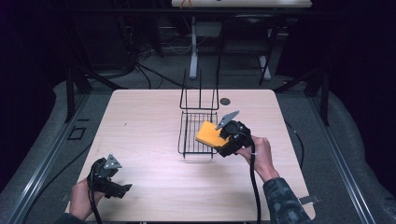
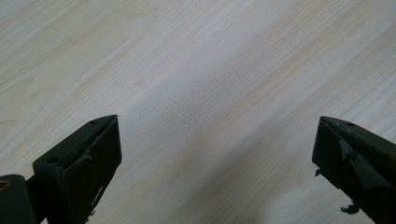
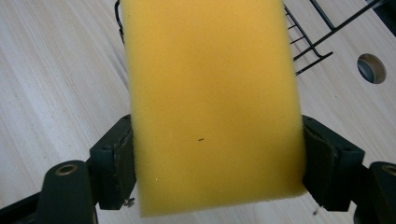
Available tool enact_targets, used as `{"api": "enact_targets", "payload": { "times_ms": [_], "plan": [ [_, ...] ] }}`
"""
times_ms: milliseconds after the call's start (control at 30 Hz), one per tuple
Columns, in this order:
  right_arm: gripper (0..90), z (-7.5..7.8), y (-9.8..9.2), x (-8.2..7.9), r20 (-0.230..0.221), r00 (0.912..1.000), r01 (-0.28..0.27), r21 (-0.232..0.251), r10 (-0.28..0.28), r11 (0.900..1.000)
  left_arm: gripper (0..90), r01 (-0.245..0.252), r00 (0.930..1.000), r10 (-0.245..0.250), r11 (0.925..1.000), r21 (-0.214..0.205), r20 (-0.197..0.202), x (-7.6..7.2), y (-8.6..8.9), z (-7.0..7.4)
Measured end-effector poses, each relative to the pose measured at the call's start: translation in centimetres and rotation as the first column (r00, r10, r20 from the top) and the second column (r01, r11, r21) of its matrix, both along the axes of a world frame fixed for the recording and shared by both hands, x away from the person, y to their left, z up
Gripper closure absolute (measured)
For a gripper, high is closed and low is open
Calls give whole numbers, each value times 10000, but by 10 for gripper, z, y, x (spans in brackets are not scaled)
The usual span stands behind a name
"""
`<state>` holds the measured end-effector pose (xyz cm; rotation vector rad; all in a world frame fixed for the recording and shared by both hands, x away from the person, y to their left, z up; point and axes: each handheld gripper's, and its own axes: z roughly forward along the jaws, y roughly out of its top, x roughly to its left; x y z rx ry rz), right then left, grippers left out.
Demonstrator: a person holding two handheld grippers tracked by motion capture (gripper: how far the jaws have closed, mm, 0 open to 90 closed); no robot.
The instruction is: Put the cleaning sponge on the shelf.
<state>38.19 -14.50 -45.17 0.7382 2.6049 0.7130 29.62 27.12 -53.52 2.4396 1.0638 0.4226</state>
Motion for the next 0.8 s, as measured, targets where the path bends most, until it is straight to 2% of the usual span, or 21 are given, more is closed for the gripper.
{"api": "enact_targets", "payload": {
  "times_ms": [200,800],
  "plan": [
    [228,-3,11,6,-8,9994,-332,-220,332,9992,17,17,10000,-17,10000,57,16,0,0,1],
    [228,-18,31,20,294,9972,-686,-225,692,9974,17,-21,9999,20,10000,70,114,-1,1,1]
  ]
}}
